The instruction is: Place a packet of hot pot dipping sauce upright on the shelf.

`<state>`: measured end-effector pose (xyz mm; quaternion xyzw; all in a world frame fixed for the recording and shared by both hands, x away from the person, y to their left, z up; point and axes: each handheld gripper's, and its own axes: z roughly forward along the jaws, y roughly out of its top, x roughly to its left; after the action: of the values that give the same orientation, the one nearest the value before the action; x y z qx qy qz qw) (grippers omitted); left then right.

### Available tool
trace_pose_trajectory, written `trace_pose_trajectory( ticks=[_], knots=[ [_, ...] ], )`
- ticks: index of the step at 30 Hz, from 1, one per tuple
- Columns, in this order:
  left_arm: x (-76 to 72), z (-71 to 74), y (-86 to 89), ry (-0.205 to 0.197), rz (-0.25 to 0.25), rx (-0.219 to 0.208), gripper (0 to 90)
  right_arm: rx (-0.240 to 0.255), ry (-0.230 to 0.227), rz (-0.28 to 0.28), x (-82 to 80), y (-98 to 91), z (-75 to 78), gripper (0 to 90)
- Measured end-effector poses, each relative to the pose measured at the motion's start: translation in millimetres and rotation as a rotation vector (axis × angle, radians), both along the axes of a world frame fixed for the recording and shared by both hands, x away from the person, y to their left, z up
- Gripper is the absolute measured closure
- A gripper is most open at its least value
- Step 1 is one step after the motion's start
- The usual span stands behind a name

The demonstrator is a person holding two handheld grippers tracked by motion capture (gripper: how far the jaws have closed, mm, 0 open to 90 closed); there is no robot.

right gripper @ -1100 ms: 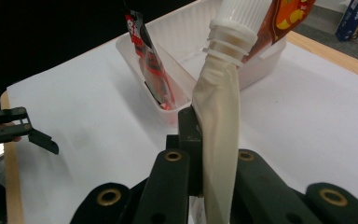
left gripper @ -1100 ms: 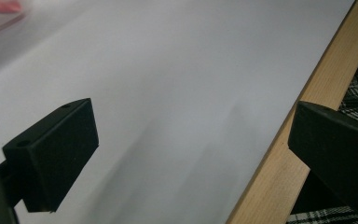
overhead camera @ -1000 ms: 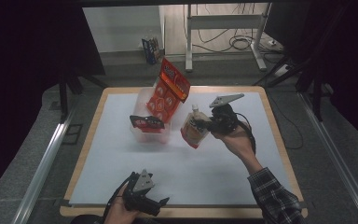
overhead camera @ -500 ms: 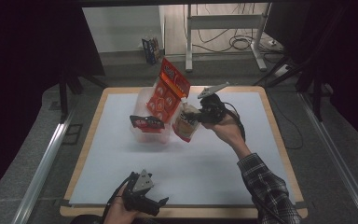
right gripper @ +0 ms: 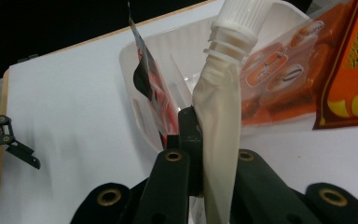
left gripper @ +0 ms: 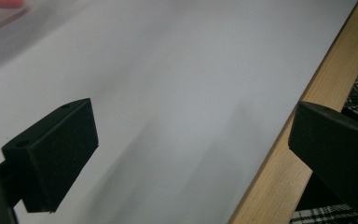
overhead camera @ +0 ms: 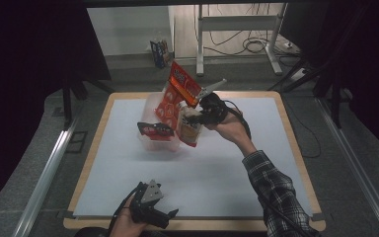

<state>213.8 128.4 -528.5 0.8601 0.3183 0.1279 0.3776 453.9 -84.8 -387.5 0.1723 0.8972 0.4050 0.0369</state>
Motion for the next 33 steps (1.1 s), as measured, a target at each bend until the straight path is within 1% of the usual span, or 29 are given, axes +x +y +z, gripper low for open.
trace_pose_trajectory(
  ticks=[1, 11, 26, 30, 33],
  knots=[
    [-0.1, 0.0, -0.2, 0.0, 0.0, 0.001, 1.3, -0.005, -0.007, 0.002, 0.9, 2.0, 0.6, 87.7],
    [-0.2, -0.2, -0.6, 0.0, -0.004, 0.004, 1.3, -0.015, -0.018, 0.018, 6.5, 24.5, 3.8, 87.8],
    [-0.5, -0.3, -1.2, 0.0, -0.007, 0.01, 1.3, 0.014, -0.026, 0.043, 8.1, 62.4, 1.0, 87.9],
    [-0.5, -0.5, -1.2, 0.001, -0.007, 0.009, 1.3, 0.026, -0.024, 0.053, 8.6, 73.6, -1.0, 87.9],
    [-0.6, -0.4, -1.0, 0.001, -0.008, 0.009, 1.3, 0.024, -0.021, 0.06, 9.7, 81.5, -5.0, 87.9]
  ],
)
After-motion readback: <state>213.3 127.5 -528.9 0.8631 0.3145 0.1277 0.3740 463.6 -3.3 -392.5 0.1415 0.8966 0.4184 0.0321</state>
